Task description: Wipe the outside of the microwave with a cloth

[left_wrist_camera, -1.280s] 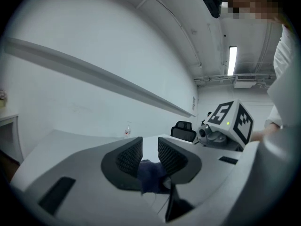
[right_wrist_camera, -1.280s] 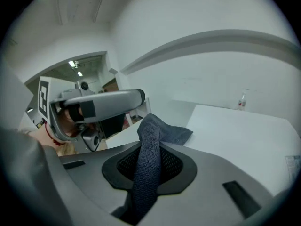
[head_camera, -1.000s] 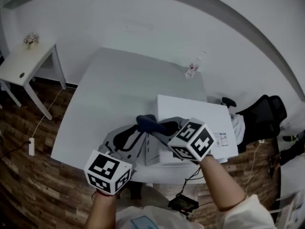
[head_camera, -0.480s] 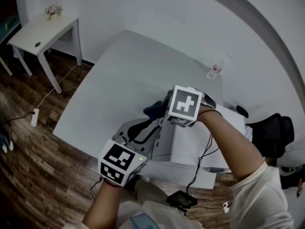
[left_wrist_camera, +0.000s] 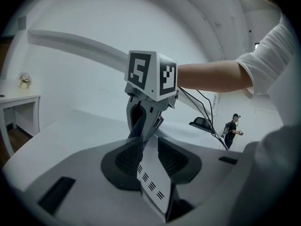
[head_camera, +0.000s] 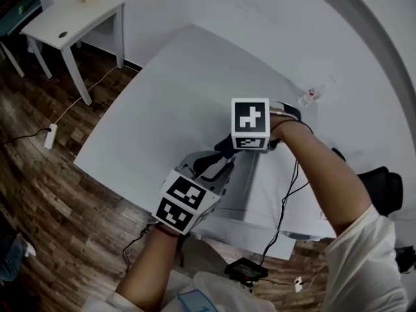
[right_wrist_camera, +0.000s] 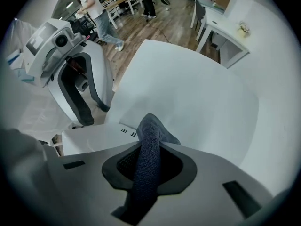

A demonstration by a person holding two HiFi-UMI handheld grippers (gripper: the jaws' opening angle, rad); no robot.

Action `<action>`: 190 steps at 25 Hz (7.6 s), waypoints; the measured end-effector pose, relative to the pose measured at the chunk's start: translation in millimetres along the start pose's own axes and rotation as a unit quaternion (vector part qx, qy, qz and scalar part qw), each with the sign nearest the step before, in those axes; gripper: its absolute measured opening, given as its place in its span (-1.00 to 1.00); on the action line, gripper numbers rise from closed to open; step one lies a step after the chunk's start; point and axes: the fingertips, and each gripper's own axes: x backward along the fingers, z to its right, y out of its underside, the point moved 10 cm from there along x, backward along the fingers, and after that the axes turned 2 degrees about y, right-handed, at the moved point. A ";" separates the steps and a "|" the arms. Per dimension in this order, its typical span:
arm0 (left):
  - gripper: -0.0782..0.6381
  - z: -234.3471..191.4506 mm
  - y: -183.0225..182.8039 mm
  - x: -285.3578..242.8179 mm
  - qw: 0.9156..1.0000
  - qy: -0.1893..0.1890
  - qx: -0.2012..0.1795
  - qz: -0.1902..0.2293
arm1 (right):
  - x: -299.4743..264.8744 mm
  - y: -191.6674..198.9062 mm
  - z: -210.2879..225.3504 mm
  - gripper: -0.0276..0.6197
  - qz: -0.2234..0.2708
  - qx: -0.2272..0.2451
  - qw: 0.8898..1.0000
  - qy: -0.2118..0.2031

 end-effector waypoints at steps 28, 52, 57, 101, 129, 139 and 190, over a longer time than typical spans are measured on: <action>-0.49 -14.0 47.3 -27.1 0.995 0.007 0.069 -0.066 | -57.8 -3.8 0.1 -0.69 -0.166 0.066 0.984 0.022; -0.49 -8.5 67.9 -5.3 0.994 0.006 0.069 -0.085 | -67.3 -22.5 -53.5 -0.69 -0.178 0.063 0.982 0.002; -0.49 -6.6 74.6 -0.1 0.993 0.006 0.065 -0.094 | -69.0 -29.2 -69.9 -0.69 -0.177 0.065 0.982 -0.010; -0.53 46.9 26.3 50.3 0.981 0.137 -0.081 -0.110 | 14.1 14.4 -246.0 -0.69 0.048 -0.064 0.989 -0.124; -0.53 332.7 -16.7 -162.0 0.879 0.385 -0.234 -0.159 | -62.8 366.1 -427.9 -0.69 0.599 -0.533 0.543 0.248; -0.53 398.3 -8.7 -214.9 0.903 0.320 -0.235 -0.165 | -95.0 465.9 -436.5 -0.69 0.665 -0.538 0.426 0.293; -0.53 372.9 -64.7 -297.6 0.913 0.214 -0.267 -0.221 | -56.3 540.8 -262.1 -0.69 0.525 -0.299 0.755 0.256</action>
